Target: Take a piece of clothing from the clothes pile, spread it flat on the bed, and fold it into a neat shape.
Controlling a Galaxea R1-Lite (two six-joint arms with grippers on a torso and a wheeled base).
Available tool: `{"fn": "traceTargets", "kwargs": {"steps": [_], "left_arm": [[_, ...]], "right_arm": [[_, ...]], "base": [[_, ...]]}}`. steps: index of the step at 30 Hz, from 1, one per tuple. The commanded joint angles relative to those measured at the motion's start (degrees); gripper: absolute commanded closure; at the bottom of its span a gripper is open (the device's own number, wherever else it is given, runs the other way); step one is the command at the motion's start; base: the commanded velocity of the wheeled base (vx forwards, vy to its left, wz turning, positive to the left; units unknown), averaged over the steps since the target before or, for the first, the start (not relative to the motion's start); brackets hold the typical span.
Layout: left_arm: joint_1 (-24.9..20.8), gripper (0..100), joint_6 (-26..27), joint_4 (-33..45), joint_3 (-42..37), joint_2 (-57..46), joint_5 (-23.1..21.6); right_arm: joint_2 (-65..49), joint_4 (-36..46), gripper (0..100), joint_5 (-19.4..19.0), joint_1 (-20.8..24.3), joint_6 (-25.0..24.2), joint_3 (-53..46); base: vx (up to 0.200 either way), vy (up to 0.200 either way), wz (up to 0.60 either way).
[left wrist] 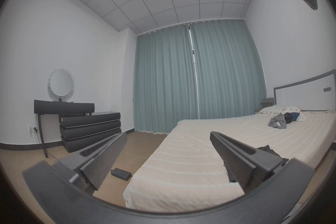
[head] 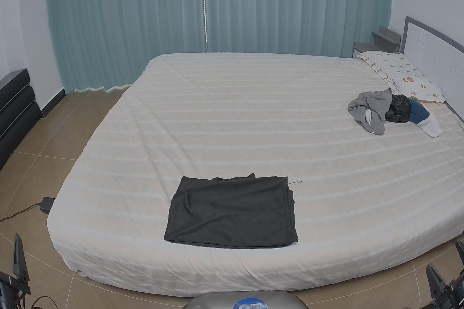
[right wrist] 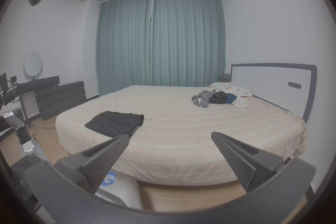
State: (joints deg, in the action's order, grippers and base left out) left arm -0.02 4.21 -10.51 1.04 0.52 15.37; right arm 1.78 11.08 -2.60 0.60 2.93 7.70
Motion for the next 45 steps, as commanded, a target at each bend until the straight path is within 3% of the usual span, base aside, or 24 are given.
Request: {"fn": "traceTargets", "kwargs": {"steps": [1, 4, 11, 22, 28, 32, 45], "left_arm": [[0.0, 0, -0.4, 5.3, -1.0, -0.3, -0.8], [0.0, 0, -0.8, 7.3, -0.9, -0.3, -1.2], [0.0, 0, -3.1, 7.6, -0.9, -0.3, -10.5], [0.0, 0, -3.5, 7.8, -0.9, -0.3, -10.4], [0.0, 0, -6.5, 10.2, -0.9, -0.3, -14.4], [-0.1, 0, -4.1, 10.5, -0.9, -0.3, -15.8], [0.0, 0, -4.1, 10.6, -0.9, -0.4, -15.4]], "right_arm": [[-1.7, -9.9, 0, -0.1, -0.7, 1.6, -6.0], [-1.7, -14.2, 0, -0.5, -0.8, 1.6, -7.7], [-1.6, -11.3, 0, 1.8, -0.9, -1.3, -7.6], [-1.6, -11.2, 0, 1.8, -0.9, -0.8, -7.7], [-1.6, -11.2, 0, 2.2, -0.9, -2.4, -7.7], [-1.6, -11.2, 0, 2.1, -0.9, -2.1, -7.7], [-1.6, -11.3, 0, 1.5, -0.8, -2.6, -7.7]], "base": [[0.000, 0.000, 0.00], [0.000, 0.000, 0.00], [0.000, 0.000, 0.00], [0.000, 0.000, 0.00], [0.000, 0.000, 0.00], [0.000, 0.000, 0.00], [0.000, 0.000, 0.00]]}}
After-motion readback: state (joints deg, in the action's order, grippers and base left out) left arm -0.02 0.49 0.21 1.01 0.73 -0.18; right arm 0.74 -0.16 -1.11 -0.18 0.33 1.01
